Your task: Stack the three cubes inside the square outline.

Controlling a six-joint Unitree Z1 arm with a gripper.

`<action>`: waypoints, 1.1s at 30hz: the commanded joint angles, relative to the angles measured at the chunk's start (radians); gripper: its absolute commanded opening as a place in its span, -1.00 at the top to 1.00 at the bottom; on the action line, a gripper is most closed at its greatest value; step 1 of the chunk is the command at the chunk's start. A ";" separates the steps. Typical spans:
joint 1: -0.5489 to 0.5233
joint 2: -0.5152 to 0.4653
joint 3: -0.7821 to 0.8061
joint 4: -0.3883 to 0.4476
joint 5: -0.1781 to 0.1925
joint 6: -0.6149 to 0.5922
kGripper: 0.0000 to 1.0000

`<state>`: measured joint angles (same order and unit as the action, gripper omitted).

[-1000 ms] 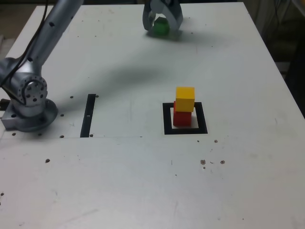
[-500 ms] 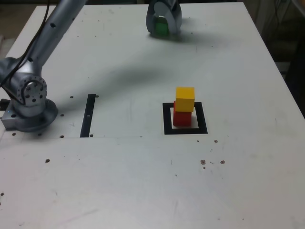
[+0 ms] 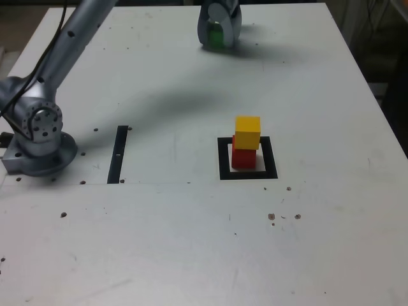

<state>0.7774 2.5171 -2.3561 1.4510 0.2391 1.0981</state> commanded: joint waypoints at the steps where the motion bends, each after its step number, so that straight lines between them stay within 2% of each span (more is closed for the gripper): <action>1: -0.004 -0.017 0.005 0.003 -0.002 -0.005 0.44; 10: -0.029 -0.078 0.066 0.005 -0.011 -0.048 0.44; 17: -0.077 -0.159 0.150 0.005 -0.084 -0.116 0.44; 20: -0.107 -0.196 0.192 0.005 -0.099 -0.154 0.44; 33: -0.225 -0.353 0.353 0.007 -0.098 -0.291 0.44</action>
<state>0.5635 2.1864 -2.0149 1.4552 0.1393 0.8165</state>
